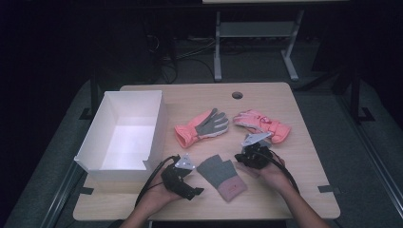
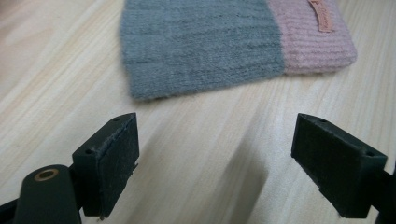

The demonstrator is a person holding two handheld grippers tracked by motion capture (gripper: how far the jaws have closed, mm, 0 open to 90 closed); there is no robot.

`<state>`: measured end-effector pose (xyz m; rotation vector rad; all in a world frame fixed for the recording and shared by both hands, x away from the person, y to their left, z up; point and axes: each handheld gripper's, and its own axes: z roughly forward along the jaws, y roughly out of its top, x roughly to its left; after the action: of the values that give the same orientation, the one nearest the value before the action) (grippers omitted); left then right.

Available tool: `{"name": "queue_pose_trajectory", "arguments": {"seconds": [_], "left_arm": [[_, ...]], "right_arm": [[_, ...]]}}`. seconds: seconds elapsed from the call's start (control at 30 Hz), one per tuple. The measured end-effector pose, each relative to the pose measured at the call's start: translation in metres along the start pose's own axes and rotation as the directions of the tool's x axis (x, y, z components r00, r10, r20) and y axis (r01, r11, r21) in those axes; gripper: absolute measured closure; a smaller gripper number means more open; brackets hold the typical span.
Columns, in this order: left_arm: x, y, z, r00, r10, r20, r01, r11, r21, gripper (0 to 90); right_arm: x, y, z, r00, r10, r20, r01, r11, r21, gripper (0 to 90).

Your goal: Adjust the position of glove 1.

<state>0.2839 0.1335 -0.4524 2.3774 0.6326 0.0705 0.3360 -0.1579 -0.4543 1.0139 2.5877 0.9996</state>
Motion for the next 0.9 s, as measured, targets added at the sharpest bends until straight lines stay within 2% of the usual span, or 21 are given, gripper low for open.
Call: {"name": "queue_pose_trajectory", "arguments": {"seconds": [0.23, 0.37, 0.5, 0.57, 0.6, 0.73, 0.77, 0.9], "left_arm": [[0.003, 0.0, -0.002, 0.9997, -0.021, -0.012, 0.021, 0.9998, -0.002, 15.0], [0.004, 0.0, -0.002, 0.9998, -0.015, -0.013, 0.015, 0.9999, 0.008, 15.3], [0.005, -0.001, -0.003, 0.9997, -0.021, -0.014, 0.021, 0.9998, 0.004, 15.3], [0.005, 0.0, -0.003, 0.9997, -0.021, -0.016, 0.021, 0.9998, 0.003, 15.3], [0.005, 0.0, -0.003, 0.9995, -0.026, -0.017, 0.026, 0.9997, 0.001, 15.3], [0.006, 0.0, -0.002, 0.9995, -0.027, -0.016, 0.027, 0.9996, 0.002, 15.3], [0.006, -0.001, -0.003, 0.9995, -0.028, -0.017, 0.028, 0.9996, 0.003, 15.3], [0.006, 0.0, -0.003, 0.9996, -0.024, -0.015, 0.024, 0.9997, 0.007, 15.3]], "right_arm": [[0.005, -0.021, -0.021, 0.9999, 0.004, 0.011, -0.004, 1.0, 0.021, 89.9], [0.006, -0.03, -0.03, 0.9998, 0.007, 0.018, -0.008, 1.0, 0.024, 90.0], [0.003, -0.048, -0.046, 0.9987, 0.04, 0.033, -0.04, 0.999, 0.024, 89.9], [0.002, -0.051, -0.049, 0.9984, 0.043, 0.037, -0.044, 0.999, 0.022, 89.9], [-0.001, -0.06, -0.056, 0.9974, 0.056, 0.045, -0.057, 0.998, 0.022, 89.9], [-0.006, -0.069, -0.065, 0.9961, 0.067, 0.058, -0.068, 0.997, 0.019, 90.0], [-0.011, -0.078, -0.073, 0.9939, 0.083, 0.073, -0.084, 0.996, 0.016, 89.9], [-0.017, -0.087, -0.081, 0.9912, 0.103, 0.083, -0.103, 0.995, 0.001, 89.9]]}}
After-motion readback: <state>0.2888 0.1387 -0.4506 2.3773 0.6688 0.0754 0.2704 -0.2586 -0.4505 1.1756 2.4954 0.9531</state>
